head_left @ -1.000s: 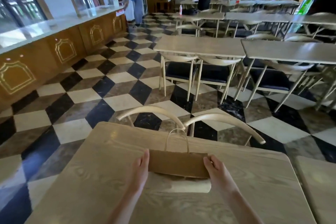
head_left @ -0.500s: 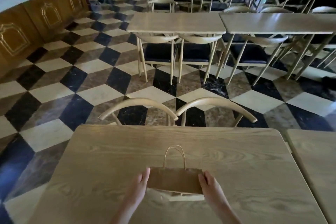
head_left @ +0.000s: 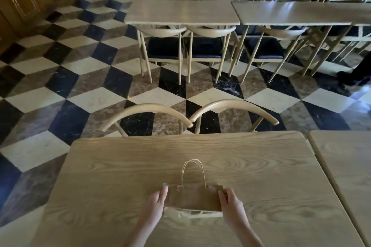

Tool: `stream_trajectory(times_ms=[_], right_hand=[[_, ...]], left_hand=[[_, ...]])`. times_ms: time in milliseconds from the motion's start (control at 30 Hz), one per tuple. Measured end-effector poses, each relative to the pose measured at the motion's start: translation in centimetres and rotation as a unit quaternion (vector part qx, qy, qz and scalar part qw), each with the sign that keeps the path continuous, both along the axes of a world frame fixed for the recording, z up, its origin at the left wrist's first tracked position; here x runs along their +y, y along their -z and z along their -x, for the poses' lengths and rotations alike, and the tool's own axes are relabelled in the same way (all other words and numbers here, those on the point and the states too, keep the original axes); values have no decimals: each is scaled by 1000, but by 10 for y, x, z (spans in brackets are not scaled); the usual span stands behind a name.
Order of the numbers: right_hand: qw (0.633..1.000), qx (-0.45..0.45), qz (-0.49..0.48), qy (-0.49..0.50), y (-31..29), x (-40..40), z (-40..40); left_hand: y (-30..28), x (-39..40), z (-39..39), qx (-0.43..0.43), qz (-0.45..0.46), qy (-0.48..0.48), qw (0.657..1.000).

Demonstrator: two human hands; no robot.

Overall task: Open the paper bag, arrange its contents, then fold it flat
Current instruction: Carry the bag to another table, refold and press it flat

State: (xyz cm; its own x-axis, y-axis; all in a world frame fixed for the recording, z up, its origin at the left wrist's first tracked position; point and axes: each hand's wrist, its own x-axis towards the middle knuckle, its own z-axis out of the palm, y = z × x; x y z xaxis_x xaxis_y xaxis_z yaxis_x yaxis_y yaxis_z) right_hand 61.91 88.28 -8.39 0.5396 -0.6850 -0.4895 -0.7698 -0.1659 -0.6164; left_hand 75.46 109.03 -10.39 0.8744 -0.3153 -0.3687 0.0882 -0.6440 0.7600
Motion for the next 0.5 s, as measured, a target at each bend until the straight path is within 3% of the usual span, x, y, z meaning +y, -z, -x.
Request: stream_trajectory(times_ms=[167, 300, 367, 500], right_hand=[[999, 17, 49, 8, -6, 7, 4], [950, -7, 301, -88, -6, 11, 9], [902, -32, 385, -190, -7, 15, 6], [855, -80, 369, -356, -11, 20, 1]], left_hand=[[-5, -2, 6, 18, -24, -15, 999], [-15, -1, 12, -224, -167, 57, 958], [-16, -2, 15, -329, -161, 129, 921], [-20, -1, 12, -364, -128, 316, 867]])
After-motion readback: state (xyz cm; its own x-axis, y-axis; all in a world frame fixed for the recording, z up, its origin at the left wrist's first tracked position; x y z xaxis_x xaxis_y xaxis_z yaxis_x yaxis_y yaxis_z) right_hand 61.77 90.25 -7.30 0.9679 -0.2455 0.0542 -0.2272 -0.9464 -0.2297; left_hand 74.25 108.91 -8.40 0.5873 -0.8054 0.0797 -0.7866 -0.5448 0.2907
